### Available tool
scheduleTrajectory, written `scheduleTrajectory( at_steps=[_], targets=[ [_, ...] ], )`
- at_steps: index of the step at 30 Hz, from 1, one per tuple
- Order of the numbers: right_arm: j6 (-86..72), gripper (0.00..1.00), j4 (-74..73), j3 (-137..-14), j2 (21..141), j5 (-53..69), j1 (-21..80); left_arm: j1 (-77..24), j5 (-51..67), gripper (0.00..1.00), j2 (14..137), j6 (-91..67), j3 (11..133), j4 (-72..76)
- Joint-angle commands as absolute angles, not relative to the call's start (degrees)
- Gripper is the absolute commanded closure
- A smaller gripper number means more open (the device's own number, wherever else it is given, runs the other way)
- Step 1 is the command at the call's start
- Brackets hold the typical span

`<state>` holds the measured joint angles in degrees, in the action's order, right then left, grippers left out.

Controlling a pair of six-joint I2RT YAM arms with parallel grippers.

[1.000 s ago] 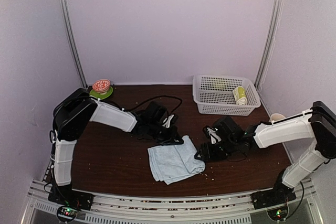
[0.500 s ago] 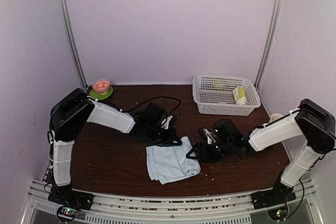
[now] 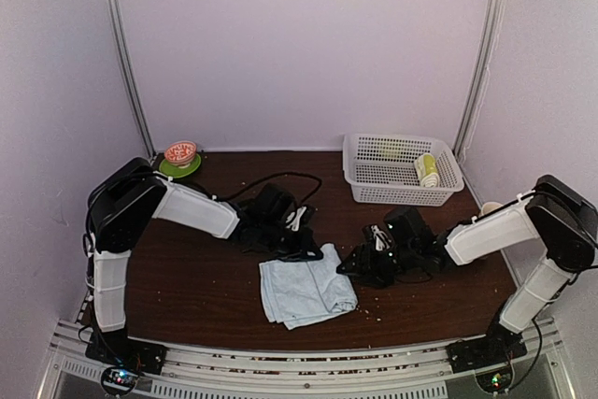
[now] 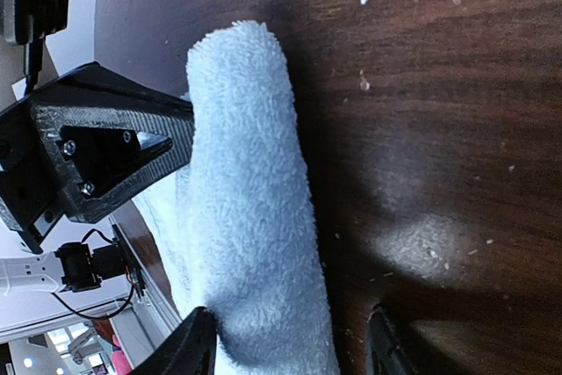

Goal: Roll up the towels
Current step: Roll the towel at the center of the board.

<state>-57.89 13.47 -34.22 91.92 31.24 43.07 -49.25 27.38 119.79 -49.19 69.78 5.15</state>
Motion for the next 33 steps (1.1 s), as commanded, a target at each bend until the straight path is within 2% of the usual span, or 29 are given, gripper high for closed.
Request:
scheduleTrajectory(
  at_steps=[1,6,11,14,19,23,33],
  targets=[
    [-60.13,0.43,12.14,-35.02,96.1,32.87,44.34,-49.83,25.84,1.0,119.76,-48.21,67.62,1.62],
    [-61.71,0.55,13.84,-35.39,98.89,33.75,45.95,-50.01,26.08,1.0,119.5,-48.3,66.95,2.08],
    [-57.0,0.87,5.7,-38.83,97.25,31.13,46.54,-50.06,26.14,1.0,118.32,-48.07,66.88,1.38],
    [-49.76,0.99,-8.35,-44.31,94.64,24.24,46.85,-50.01,25.98,1.0,115.88,-47.71,66.76,0.14],
    [-41.3,1.0,-26.97,-54.62,94.9,11.17,48.44,-50.01,25.29,0.94,110.48,-47.34,64.83,-1.28],
    [-38.27,1.0,-37.91,-61.8,98.43,0.81,52.19,-50.01,23.86,0.94,105.35,-47.08,61.6,-1.91],
    [-39.86,1.0,-50.4,-76.11,109.21,-14.52,62.21,-50.01,20.97,0.94,101.41,-46.67,56.23,-1.42]
  ],
)
